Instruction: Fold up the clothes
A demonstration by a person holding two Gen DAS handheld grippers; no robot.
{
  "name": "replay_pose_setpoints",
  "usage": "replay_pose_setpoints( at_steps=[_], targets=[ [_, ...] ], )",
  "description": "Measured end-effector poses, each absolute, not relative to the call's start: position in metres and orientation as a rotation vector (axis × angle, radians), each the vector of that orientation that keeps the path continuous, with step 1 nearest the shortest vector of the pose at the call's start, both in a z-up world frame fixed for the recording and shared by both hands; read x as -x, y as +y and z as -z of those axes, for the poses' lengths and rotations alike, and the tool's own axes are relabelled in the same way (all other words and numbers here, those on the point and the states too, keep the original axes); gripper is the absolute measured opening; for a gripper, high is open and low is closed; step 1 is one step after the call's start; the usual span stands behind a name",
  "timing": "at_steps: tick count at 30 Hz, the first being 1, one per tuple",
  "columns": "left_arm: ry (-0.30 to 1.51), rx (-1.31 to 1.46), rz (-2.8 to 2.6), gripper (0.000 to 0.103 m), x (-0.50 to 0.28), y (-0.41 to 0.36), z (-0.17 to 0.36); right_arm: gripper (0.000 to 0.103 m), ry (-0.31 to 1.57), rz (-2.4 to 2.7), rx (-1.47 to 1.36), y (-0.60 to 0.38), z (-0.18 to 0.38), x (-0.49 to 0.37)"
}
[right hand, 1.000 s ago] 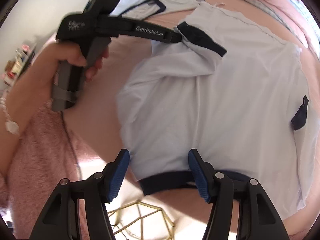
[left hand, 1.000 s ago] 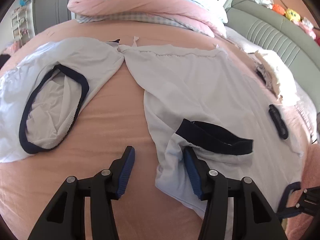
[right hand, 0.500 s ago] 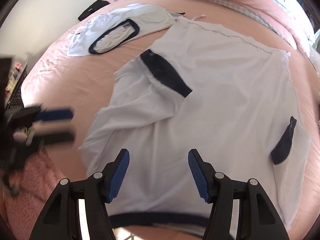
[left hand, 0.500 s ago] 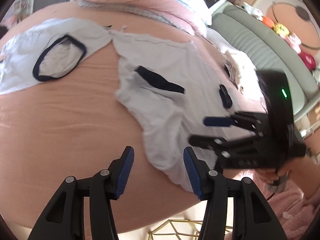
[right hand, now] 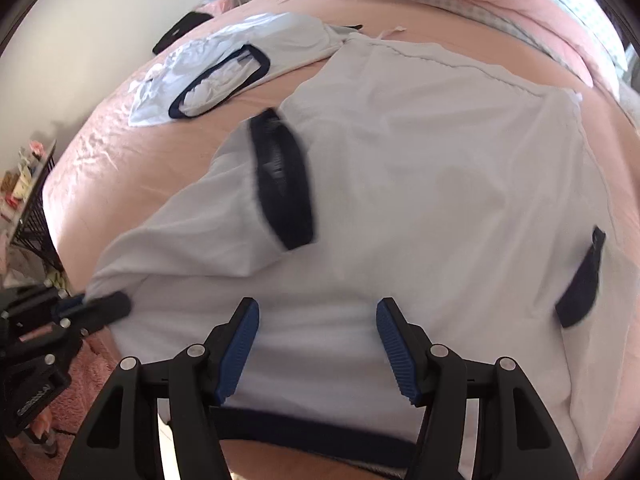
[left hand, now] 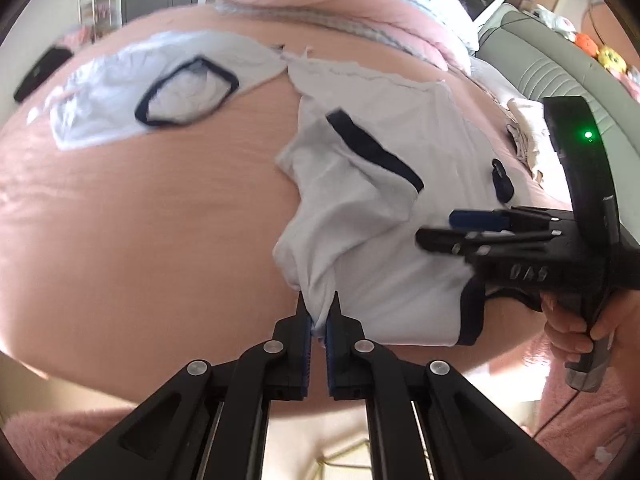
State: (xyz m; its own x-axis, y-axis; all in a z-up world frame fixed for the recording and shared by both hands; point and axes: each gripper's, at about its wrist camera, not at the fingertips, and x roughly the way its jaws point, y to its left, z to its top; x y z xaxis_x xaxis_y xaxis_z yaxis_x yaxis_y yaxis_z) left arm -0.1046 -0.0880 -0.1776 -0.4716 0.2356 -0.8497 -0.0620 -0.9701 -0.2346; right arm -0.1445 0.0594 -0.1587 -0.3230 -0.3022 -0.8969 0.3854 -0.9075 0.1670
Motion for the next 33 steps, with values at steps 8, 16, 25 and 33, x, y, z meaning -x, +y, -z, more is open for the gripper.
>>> replay_pose_setpoints(
  at_steps=[8, 16, 25, 33],
  targets=[
    [-0.295, 1.682, -2.422, 0.008, 0.104, -0.088, 0.187, 0.061, 0.251, 2.289, -1.57, 0.074, 0.171, 0.136],
    [-0.44, 1.657, -2.445, 0.022, 0.103, -0.113, 0.174, 0.061, -0.118, 2.22, -1.497, 0.072, 0.147, 0.161],
    [-0.379, 1.558, -2.453, 0.004, 0.121, -0.105, 0.184, 0.031, 0.097, 2.17, -1.516, 0.014, 0.17, 0.188],
    [-0.165, 1.601, -2.396, 0.007, 0.114, -0.094, 0.184, 0.018, 0.223, 2.281, -1.452, 0.019, 0.157, 0.202]
  ],
)
